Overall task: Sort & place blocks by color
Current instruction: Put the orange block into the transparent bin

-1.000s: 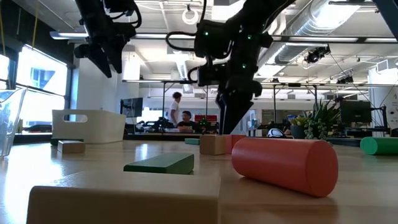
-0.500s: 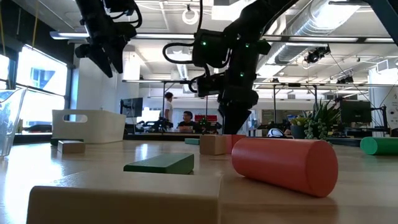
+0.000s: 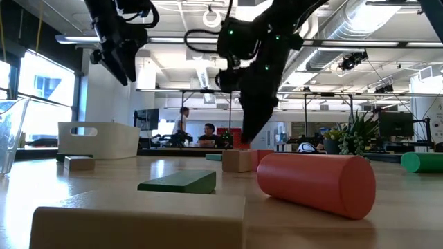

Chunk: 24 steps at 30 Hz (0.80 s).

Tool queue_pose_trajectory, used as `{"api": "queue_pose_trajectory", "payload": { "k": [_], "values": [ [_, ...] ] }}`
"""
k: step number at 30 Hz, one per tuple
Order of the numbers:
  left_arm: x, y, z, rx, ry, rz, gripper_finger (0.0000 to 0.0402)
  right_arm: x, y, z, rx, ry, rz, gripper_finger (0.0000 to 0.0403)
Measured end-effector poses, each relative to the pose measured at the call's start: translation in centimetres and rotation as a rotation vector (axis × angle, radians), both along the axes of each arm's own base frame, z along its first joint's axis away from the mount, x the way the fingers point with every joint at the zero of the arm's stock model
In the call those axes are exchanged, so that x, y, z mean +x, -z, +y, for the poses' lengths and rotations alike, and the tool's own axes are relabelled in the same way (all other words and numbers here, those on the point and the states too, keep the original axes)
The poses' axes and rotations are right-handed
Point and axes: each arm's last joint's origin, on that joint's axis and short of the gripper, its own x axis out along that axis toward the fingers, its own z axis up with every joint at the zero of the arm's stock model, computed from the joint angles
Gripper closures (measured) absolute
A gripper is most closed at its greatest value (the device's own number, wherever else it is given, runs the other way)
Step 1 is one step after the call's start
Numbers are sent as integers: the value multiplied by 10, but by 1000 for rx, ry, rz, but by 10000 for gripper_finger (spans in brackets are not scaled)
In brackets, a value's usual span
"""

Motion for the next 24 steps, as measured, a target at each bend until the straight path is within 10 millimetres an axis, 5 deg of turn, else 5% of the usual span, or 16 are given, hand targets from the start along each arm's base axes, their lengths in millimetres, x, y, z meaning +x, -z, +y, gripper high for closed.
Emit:
{"api": "queue_pose_trajectory", "payload": {
  "k": [12,24],
  "values": [
    [15,-7,-1,26,392,-173,212,3,-58,-4,56,178,-343,298],
    [34,-16,-9,126,606,-306,212,15,-92,-5,139,248,-653,298]
  ]
}}
